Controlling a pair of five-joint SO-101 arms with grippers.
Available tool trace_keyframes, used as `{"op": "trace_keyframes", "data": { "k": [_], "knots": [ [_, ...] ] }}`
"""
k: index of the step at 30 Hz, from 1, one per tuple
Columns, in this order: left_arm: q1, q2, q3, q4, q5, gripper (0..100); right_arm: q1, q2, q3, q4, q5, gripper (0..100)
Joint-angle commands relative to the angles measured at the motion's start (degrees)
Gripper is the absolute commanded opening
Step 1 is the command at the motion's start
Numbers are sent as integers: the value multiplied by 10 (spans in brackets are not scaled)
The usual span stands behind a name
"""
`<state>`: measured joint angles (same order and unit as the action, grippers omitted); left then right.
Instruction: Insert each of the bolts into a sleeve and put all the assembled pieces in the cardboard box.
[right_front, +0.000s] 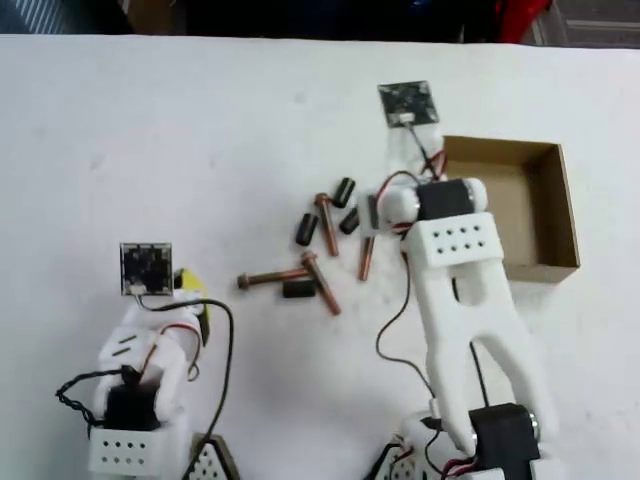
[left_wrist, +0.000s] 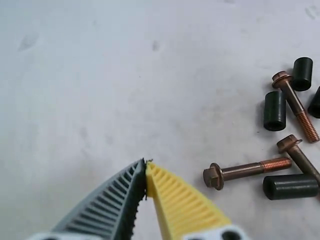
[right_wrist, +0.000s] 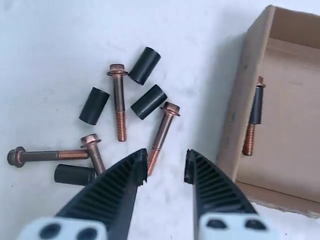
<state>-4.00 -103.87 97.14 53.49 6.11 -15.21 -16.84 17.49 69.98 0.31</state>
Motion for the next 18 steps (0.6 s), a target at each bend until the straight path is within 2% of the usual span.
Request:
{"op": "trace_keyframes", "data": {
  "k": [1,11,18],
  "knots": [
    [-7,-4,-2,1,-5,21,-24,-24,-2,-7,-12,114],
    [-10,-4,-1,10,-5,21,-73,38,40,-112,-18,113],
    [-41,-4,-1,17,-5,21,-98,127,-12,-142,-126,112]
  ]
}}
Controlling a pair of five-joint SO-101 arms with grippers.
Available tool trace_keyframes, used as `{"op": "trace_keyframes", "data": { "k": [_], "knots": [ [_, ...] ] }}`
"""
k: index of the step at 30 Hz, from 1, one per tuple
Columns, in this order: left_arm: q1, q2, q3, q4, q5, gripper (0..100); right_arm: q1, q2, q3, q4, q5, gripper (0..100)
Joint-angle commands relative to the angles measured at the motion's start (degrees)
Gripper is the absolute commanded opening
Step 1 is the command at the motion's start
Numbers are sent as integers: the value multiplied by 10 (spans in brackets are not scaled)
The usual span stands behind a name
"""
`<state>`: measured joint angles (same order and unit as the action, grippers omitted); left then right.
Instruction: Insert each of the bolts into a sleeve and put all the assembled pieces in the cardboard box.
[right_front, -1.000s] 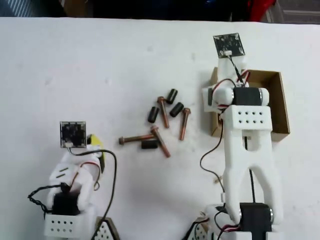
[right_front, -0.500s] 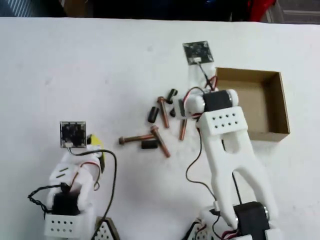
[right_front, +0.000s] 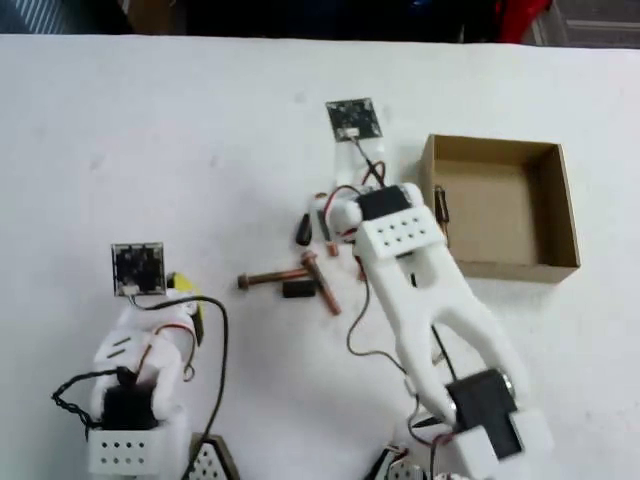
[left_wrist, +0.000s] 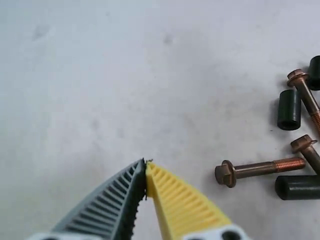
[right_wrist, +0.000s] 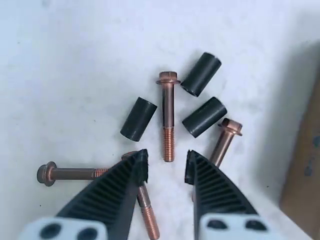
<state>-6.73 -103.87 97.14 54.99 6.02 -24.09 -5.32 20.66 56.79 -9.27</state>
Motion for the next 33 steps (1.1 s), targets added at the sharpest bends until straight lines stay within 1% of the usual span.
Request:
{"op": "trace_keyframes", "data": {
  "k": [1,6,19,23,25,33],
  "knots": [
    [-14,-4,-1,2,-4,21,-12,22,-53,-10,-37,112],
    [-14,-4,-1,2,-4,21,-32,61,-88,-11,-71,112],
    [-14,-4,-1,2,-4,21,-36,179,-173,-15,-89,112],
    [-14,-4,-1,2,-4,21,-36,209,-195,-15,-146,112],
    [-13,-4,-1,2,-4,21,-36,222,-207,-15,-160,112],
    [-11,-4,-1,2,-4,21,-36,269,-220,-23,-165,112]
  ]
}}
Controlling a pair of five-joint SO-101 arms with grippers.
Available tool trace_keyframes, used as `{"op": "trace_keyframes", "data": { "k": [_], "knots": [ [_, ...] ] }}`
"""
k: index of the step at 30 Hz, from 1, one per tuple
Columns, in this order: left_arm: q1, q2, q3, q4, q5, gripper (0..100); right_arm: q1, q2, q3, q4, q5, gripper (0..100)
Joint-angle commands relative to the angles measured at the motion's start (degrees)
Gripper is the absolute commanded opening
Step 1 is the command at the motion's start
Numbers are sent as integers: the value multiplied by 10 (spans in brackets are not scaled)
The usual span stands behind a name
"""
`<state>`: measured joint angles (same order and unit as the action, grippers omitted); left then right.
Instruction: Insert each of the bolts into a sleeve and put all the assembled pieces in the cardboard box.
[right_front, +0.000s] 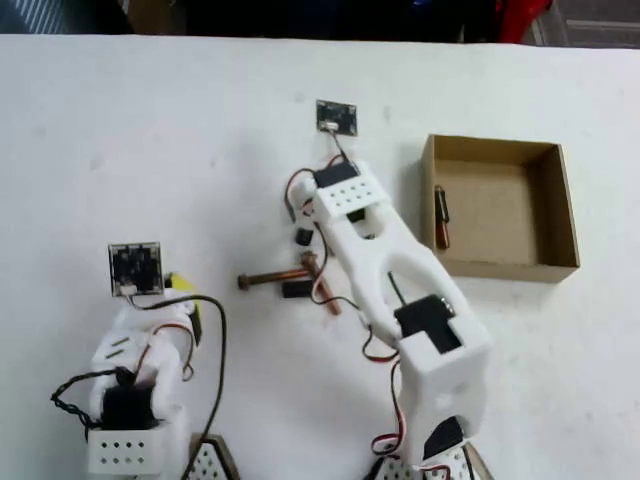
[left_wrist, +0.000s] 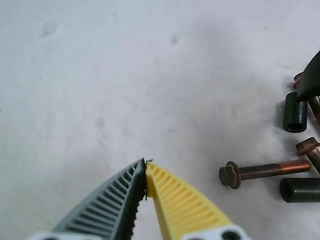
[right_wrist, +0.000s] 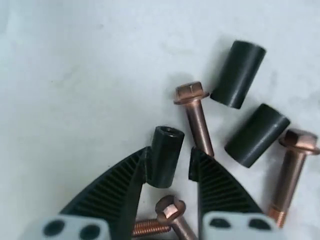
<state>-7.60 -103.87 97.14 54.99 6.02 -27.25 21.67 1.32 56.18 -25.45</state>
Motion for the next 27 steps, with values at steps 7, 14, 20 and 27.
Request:
{"op": "trace_keyframes", "data": {
  "k": [7,14,20,27],
  "knots": [
    [-1,-4,-1,1,-4,21,-14,23,-33,-52,-3,112],
    [-1,-4,-1,2,-4,21,-41,25,-33,-51,-4,112],
    [-1,-4,-1,2,-4,21,-44,25,-22,-46,-28,71],
    [-1,-4,-1,2,-4,21,-44,25,-19,-27,-31,38]
  ]
}}
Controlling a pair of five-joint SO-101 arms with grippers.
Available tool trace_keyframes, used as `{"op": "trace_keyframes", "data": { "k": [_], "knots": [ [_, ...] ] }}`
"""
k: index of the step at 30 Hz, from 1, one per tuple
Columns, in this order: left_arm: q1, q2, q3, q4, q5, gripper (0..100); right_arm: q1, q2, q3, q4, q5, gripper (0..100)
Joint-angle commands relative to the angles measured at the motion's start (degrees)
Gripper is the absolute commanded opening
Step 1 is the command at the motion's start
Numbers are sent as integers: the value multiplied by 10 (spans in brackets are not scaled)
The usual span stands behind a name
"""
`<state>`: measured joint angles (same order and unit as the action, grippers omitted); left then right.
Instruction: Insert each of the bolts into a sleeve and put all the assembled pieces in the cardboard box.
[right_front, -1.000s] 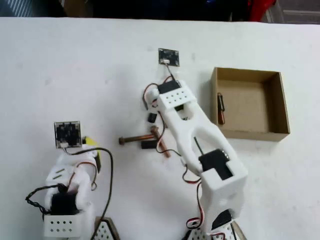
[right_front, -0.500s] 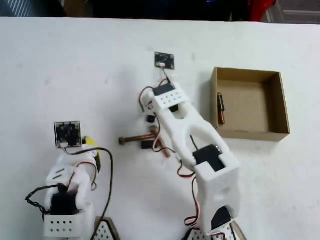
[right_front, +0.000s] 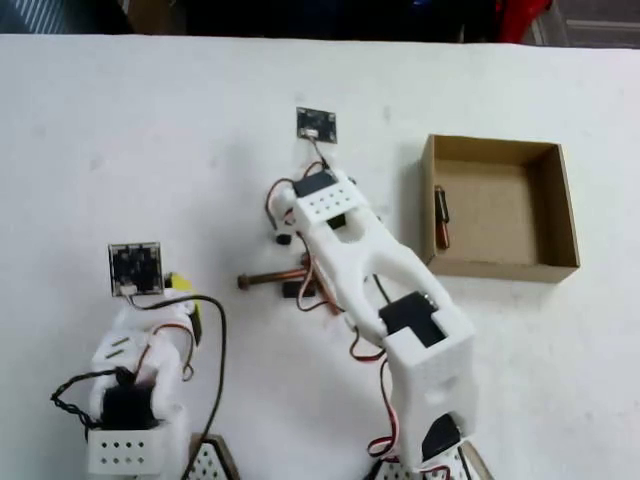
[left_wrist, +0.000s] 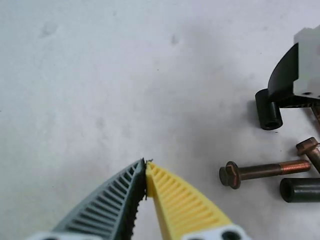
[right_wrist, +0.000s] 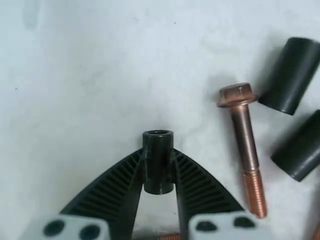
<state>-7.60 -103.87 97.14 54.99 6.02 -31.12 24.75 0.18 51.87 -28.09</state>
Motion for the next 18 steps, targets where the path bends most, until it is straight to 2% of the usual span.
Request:
{"op": "trace_keyframes", "data": {
  "k": [1,6,18],
  "knots": [
    [-1,-4,-1,2,-4,21,-6,-6,-8,22,-4,46],
    [-1,-4,-1,2,-4,21,-6,-6,-4,26,-4,87],
    [-1,-4,-1,2,-4,21,-38,50,-33,27,-4,88]
  ]
}}
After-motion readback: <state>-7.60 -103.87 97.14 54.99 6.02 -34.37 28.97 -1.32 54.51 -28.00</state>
